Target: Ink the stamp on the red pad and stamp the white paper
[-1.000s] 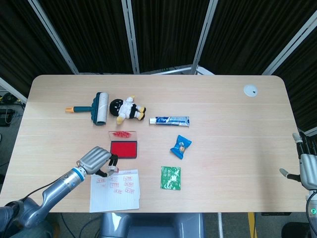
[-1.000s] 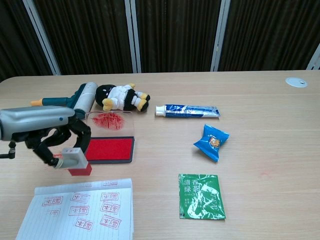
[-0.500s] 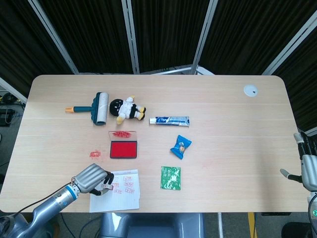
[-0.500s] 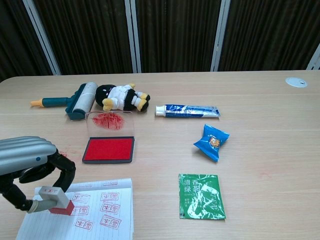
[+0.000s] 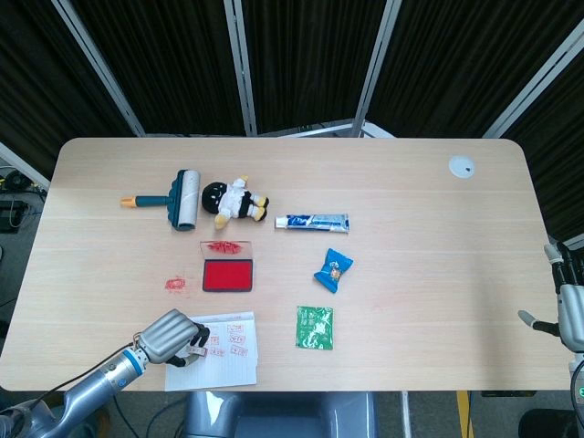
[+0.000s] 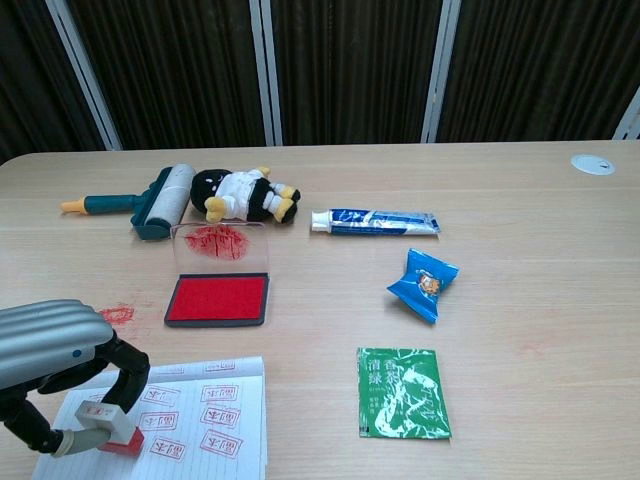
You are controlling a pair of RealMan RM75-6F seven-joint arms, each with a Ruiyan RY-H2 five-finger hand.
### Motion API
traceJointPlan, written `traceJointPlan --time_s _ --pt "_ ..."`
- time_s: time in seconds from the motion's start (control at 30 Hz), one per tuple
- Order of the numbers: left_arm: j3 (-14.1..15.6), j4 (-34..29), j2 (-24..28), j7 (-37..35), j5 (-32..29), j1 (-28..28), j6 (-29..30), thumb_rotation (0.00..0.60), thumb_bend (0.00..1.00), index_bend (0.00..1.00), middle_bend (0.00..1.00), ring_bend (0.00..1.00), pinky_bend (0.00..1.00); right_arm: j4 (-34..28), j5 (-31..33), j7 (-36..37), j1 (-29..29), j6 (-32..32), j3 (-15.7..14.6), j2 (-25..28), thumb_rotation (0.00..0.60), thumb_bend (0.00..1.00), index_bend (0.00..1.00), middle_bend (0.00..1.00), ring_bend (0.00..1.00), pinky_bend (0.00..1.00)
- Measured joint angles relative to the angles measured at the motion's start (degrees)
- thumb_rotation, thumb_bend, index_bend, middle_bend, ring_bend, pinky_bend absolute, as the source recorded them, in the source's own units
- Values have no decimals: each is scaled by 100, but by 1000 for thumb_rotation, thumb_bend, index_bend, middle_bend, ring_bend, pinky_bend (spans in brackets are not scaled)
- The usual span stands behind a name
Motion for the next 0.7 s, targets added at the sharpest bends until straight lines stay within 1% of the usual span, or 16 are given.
traceJointPlan --time_s 0.7 --pt "48 447 -291 108 17 102 -53 600 490 602 576 798 740 25 18 -6 7 -24 6 -12 600 0 0 0 0 0"
